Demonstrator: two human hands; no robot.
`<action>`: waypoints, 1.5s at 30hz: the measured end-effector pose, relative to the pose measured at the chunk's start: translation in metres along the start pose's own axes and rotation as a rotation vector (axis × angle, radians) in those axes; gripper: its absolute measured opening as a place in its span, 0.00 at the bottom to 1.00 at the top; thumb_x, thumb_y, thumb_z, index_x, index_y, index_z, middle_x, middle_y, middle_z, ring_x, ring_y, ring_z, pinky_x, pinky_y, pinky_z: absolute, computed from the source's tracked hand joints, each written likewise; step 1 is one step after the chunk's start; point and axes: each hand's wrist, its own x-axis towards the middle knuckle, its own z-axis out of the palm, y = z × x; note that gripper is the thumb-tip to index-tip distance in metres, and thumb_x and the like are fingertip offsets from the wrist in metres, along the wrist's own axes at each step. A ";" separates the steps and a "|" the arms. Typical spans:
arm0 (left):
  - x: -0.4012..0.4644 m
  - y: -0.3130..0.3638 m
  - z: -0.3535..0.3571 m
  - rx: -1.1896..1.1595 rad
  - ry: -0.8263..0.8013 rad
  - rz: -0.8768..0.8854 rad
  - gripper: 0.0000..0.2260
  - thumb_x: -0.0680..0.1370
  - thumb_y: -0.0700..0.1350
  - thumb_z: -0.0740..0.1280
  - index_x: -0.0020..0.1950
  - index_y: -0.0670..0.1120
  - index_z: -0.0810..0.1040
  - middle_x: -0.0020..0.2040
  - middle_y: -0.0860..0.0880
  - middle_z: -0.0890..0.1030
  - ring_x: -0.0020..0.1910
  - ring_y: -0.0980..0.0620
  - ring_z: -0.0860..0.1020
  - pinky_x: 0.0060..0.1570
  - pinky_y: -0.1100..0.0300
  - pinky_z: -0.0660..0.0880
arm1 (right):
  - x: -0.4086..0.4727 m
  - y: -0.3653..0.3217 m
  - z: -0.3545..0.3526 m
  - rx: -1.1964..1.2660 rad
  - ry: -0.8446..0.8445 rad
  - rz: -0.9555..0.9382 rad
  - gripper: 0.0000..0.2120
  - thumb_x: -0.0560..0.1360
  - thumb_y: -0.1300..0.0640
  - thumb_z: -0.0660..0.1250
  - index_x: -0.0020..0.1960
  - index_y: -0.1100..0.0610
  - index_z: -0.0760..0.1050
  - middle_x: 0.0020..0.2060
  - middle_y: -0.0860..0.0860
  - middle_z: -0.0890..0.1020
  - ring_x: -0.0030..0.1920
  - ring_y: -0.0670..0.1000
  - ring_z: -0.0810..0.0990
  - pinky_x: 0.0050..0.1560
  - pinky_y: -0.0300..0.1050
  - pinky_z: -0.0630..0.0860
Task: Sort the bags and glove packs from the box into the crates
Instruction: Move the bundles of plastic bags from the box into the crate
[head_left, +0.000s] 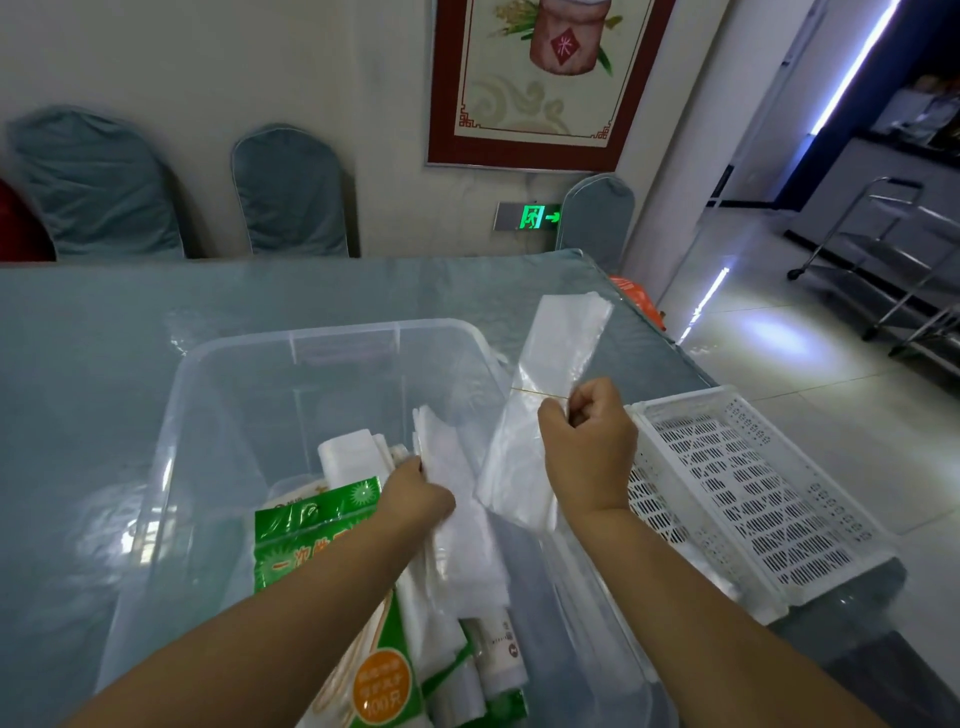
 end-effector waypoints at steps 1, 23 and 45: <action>0.000 0.005 -0.003 -0.034 0.030 0.029 0.15 0.64 0.30 0.66 0.48 0.41 0.73 0.44 0.41 0.79 0.42 0.41 0.78 0.40 0.55 0.76 | 0.000 0.000 -0.001 0.018 -0.002 0.015 0.12 0.67 0.61 0.68 0.33 0.52 0.65 0.23 0.44 0.69 0.26 0.40 0.69 0.27 0.31 0.67; -0.066 0.201 0.082 -0.379 -0.121 0.409 0.19 0.69 0.30 0.68 0.55 0.47 0.74 0.48 0.47 0.82 0.44 0.47 0.81 0.36 0.57 0.76 | 0.115 0.073 -0.148 0.357 -0.183 0.349 0.08 0.65 0.59 0.72 0.35 0.52 0.72 0.29 0.49 0.77 0.30 0.48 0.75 0.31 0.45 0.74; -0.021 0.154 0.458 -0.314 -0.195 -0.040 0.24 0.66 0.32 0.70 0.54 0.56 0.74 0.50 0.50 0.82 0.46 0.46 0.82 0.36 0.54 0.80 | 0.237 0.335 -0.282 0.348 -0.598 0.609 0.05 0.74 0.53 0.68 0.48 0.44 0.77 0.40 0.44 0.85 0.38 0.42 0.83 0.31 0.31 0.76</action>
